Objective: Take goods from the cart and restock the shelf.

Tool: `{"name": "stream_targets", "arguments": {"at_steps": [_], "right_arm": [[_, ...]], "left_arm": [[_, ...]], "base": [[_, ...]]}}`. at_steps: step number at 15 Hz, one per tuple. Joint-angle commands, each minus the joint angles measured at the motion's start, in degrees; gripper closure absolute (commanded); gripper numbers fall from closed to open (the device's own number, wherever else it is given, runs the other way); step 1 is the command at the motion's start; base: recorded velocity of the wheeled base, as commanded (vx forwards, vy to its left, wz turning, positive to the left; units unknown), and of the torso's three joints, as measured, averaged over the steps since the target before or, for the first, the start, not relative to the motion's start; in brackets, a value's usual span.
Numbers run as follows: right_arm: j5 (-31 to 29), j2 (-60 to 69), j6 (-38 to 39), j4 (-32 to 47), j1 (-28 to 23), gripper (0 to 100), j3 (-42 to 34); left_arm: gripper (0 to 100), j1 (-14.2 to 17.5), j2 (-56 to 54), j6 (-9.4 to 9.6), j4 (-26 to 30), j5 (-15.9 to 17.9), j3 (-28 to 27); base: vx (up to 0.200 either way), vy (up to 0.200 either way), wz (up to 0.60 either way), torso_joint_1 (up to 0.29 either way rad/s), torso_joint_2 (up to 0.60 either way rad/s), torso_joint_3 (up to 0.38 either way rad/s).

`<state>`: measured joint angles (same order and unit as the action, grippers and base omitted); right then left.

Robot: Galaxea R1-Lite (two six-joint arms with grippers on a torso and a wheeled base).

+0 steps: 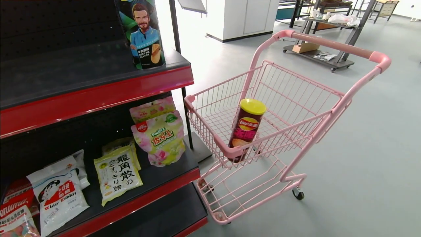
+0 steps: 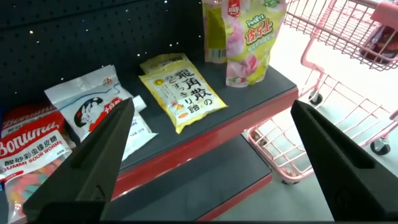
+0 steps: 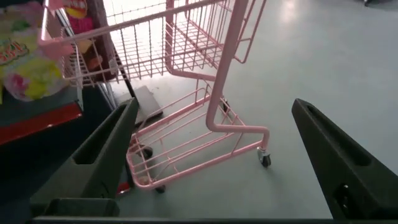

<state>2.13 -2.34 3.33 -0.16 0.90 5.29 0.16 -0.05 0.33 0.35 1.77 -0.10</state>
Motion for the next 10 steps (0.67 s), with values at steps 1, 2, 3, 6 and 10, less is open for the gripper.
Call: {"name": "stream_targets", "arguments": {"at_steps": [1,2,3,6,10], "right_arm": [[4.37,-31.85,10.21,-0.46,4.55,0,27.23],[7.80,-36.68,7.22,-1.42,7.18,0,29.51],[9.56,-40.73,5.37,-3.09,8.85,0,30.22],[14.30,-61.38,4.85,-19.00,13.51,0,28.20],[25.82,-71.93,2.21,-23.66,13.51,0,27.84]], "left_arm": [[0,0.02,0.05,0.02,0.00,-0.01,0.01],[0,0.02,0.05,0.11,0.00,-0.01,0.01],[0,0.02,0.05,0.11,0.00,-0.01,0.01],[0,0.02,0.05,0.11,0.00,-0.01,0.01],[0,0.02,0.05,0.02,0.00,-0.10,0.01]], "base": [[0.000,0.000,0.00,0.000,0.00,0.000],[0.000,0.000,0.00,0.000,0.00,0.000],[0.000,0.000,0.00,0.000,0.00,0.000],[0.000,0.000,0.00,0.000,0.00,0.000],[0.000,0.000,0.00,0.000,0.00,0.000]]}}
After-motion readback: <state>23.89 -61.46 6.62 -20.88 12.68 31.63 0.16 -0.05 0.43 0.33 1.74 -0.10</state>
